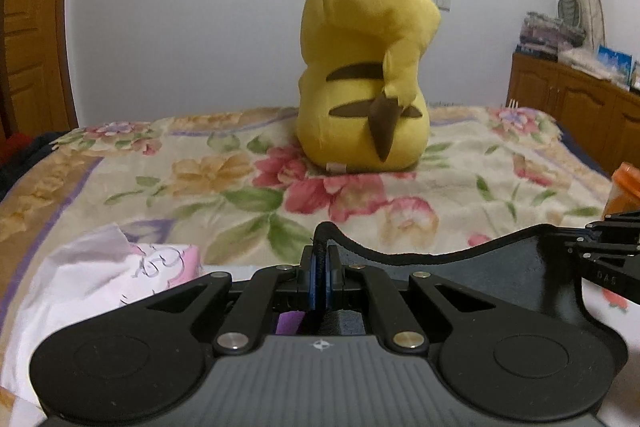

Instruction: Fold towel

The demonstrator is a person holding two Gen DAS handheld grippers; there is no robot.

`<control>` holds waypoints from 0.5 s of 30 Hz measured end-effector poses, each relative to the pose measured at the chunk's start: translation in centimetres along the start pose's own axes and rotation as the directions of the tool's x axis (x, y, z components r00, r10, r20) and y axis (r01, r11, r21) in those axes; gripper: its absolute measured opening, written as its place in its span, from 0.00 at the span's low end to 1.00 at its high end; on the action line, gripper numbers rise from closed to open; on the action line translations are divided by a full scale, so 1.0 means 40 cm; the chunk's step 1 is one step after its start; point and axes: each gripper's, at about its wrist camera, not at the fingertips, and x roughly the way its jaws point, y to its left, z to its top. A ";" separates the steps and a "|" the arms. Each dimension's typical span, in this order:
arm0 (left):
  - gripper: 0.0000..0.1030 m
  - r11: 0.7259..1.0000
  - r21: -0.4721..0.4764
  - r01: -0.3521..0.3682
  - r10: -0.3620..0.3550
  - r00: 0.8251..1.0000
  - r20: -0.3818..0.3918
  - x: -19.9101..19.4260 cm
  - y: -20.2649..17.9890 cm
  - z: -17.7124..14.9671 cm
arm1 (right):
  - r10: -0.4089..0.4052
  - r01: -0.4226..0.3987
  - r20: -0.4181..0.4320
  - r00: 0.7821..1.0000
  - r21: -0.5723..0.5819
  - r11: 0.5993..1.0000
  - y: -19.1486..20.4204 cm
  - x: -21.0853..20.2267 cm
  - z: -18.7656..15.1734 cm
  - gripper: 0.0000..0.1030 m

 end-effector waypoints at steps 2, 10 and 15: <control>0.07 1.000 0.004 -0.002 0.002 1.000 -0.011 0.015 -0.001 -0.007 | 0.004 -0.004 -0.015 1.000 0.008 1.000 -0.001 0.012 -0.010 0.04; 0.10 1.000 0.004 -0.015 0.016 0.998 -0.054 0.047 -0.002 -0.029 | 0.013 -0.012 -0.047 0.999 0.029 1.000 -0.006 0.038 -0.024 0.05; 0.23 1.000 0.025 -0.006 0.008 0.998 -0.069 0.052 -0.013 -0.037 | 0.022 -0.020 -0.052 0.998 0.041 0.999 -0.008 0.041 -0.024 0.05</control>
